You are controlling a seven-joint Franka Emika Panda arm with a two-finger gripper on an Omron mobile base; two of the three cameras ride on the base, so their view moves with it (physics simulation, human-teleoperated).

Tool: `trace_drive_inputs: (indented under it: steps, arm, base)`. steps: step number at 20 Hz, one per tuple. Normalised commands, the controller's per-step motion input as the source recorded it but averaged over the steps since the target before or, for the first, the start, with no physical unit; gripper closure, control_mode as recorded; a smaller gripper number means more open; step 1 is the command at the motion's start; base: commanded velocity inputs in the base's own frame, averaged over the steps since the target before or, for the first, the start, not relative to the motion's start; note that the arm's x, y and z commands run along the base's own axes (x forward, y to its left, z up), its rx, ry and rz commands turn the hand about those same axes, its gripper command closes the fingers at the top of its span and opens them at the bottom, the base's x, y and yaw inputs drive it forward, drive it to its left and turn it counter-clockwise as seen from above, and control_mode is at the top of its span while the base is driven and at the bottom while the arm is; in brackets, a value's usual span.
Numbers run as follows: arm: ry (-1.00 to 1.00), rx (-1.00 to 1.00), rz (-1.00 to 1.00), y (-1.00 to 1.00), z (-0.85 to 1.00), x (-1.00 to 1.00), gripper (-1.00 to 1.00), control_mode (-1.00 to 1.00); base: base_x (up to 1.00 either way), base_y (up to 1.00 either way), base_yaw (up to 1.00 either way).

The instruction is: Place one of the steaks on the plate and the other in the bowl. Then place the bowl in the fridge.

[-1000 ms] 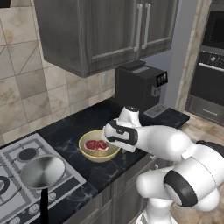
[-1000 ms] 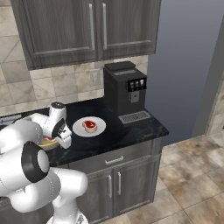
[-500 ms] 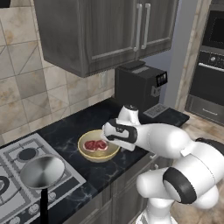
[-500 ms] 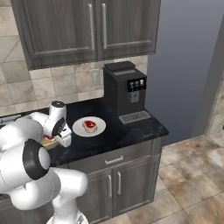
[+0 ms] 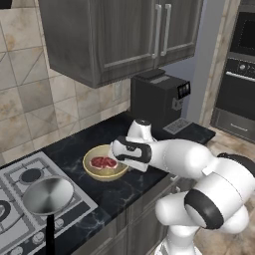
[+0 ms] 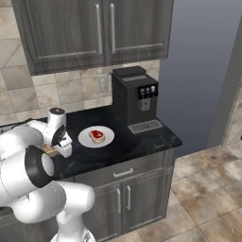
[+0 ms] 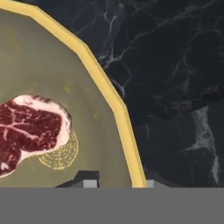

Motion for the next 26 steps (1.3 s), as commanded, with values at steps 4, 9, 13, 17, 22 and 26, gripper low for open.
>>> trace_drive_inputs:
  steps: [4,9,13,17,22,26]
  arm:
    - [-0.11,0.00,-0.12,-0.15,0.07,-0.51,1.00,-1.00]
    - [-0.13,0.08,-0.20,-0.88,0.33,-1.00,1.00,-1.00]
    - [-0.11,0.23,-0.13,-1.00,0.71,-0.82,1.00,-1.00]
    - [-0.02,0.18,-0.08,-0.91,0.99,-0.64,1.00,-1.00]
    - [0.00,0.07,-0.14,-0.76,1.00,-0.65,1.00,-1.00]
    - [0.00,0.01,-0.32,-0.62,0.63,-0.74,1.00,-1.00]
  base:
    - [0.00,0.00,0.00]
    - [0.00,0.00,0.00]
    - [0.00,0.00,0.00]
    - [0.00,0.00,0.00]
    - [0.00,0.00,0.00]
    - [0.00,0.00,0.00]
